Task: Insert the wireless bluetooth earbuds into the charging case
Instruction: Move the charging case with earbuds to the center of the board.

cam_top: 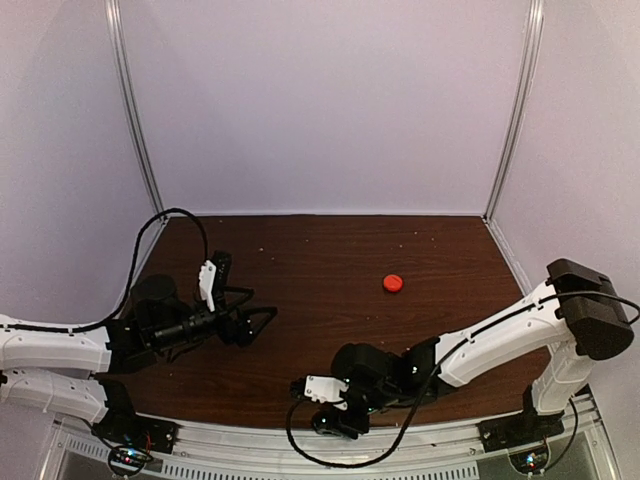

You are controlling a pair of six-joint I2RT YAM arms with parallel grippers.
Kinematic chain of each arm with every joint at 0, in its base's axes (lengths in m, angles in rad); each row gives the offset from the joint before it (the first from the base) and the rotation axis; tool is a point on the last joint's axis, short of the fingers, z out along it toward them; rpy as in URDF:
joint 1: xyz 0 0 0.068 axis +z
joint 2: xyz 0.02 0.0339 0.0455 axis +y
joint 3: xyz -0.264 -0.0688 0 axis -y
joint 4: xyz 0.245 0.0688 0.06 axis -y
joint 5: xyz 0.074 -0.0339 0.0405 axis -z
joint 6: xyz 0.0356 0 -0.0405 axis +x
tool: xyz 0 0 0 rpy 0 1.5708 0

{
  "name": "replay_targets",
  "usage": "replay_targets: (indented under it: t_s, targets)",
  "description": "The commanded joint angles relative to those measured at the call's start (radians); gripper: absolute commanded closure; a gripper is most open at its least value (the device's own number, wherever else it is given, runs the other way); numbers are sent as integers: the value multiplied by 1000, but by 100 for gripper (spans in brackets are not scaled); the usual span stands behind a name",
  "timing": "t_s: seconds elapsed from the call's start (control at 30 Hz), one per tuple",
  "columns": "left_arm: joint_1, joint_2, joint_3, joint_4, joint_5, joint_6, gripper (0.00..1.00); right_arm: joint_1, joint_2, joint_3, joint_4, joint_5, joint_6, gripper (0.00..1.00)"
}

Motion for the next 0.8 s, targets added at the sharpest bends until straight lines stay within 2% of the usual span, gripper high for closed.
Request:
replay_targets:
  t_s: [0.0,0.2,0.43,0.6,0.77]
  targets:
    - [0,9,14,72,11,14,6,3,45,-17,11,21,15,35]
    - [1,14,17,73,11,17,6,3,57,-22,15,22,14,41]
    - [1,15,17,74,-1,23,6,-44,21,-18,13,62,21,54]
    - [0,20,20,76,-44,27,6,-194,-20,8,11,122,21,56]
    - [2,46,39,75,-100,27,3,-395,44,145,22,182,64,59]
